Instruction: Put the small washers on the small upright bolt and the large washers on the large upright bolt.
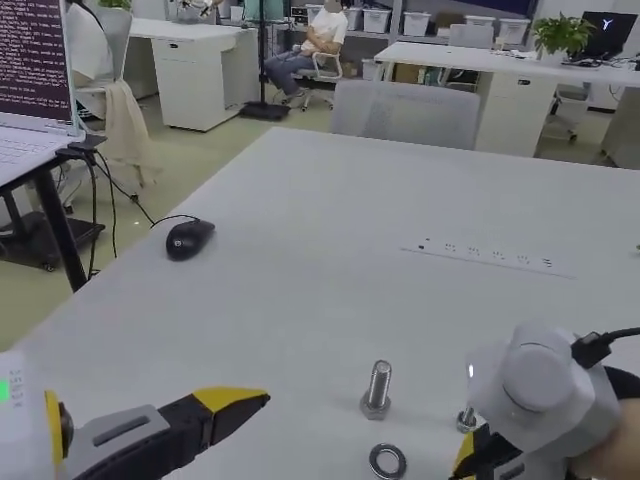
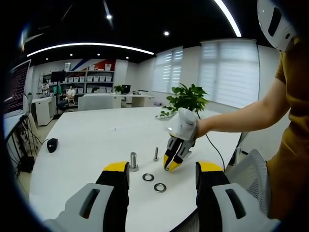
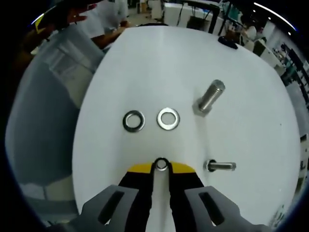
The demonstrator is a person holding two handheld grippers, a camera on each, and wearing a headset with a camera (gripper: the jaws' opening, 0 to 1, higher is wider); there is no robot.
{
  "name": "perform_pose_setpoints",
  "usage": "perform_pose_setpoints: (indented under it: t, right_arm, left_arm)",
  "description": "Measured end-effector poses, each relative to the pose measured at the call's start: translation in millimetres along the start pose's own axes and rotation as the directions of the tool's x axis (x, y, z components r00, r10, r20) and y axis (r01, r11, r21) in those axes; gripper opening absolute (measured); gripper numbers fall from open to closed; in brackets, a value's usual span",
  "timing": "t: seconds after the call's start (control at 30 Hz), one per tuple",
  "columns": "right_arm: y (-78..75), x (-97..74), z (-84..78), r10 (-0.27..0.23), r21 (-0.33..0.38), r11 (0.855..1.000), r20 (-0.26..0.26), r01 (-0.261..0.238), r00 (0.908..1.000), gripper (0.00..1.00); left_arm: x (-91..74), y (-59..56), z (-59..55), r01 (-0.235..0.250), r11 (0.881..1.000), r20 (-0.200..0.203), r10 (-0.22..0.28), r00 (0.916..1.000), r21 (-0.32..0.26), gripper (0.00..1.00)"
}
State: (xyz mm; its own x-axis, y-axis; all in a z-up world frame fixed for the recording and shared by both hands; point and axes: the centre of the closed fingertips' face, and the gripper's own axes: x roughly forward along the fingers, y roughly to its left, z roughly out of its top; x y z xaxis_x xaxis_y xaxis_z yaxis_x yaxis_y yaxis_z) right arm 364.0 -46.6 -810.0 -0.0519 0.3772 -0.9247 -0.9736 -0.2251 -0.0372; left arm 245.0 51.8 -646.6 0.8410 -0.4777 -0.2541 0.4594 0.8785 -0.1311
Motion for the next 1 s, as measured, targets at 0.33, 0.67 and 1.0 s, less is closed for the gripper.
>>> perform_pose_setpoints:
  t: [0.33,0.67,1.0]
  right_arm:
    - [-17.4,-19.8,-8.1,-0.054,0.029,0.998,-0.002,0.054,0.9985,0.12]
    - [-32.4,-35.4,-4.9,-0.090,0.017,0.996,-0.004,0.090,0.9960,0.12]
    - [-56.4,-52.0,3.2,-0.136,-0.008,0.991,-0.007,0.136,0.9907,0.12]
  left_arm:
    - [1.8,-2.3,0.5,0.011,1.000,0.007,-0.011,0.9999,0.000,0.54]
    - [2.5,-2.0,0.4,0.014,1.000,0.010,-0.014,0.9998,-0.004,0.54]
    - [3.0,-0.7,0.1,0.012,1.000,0.012,-0.012,0.9999,-0.009,0.54]
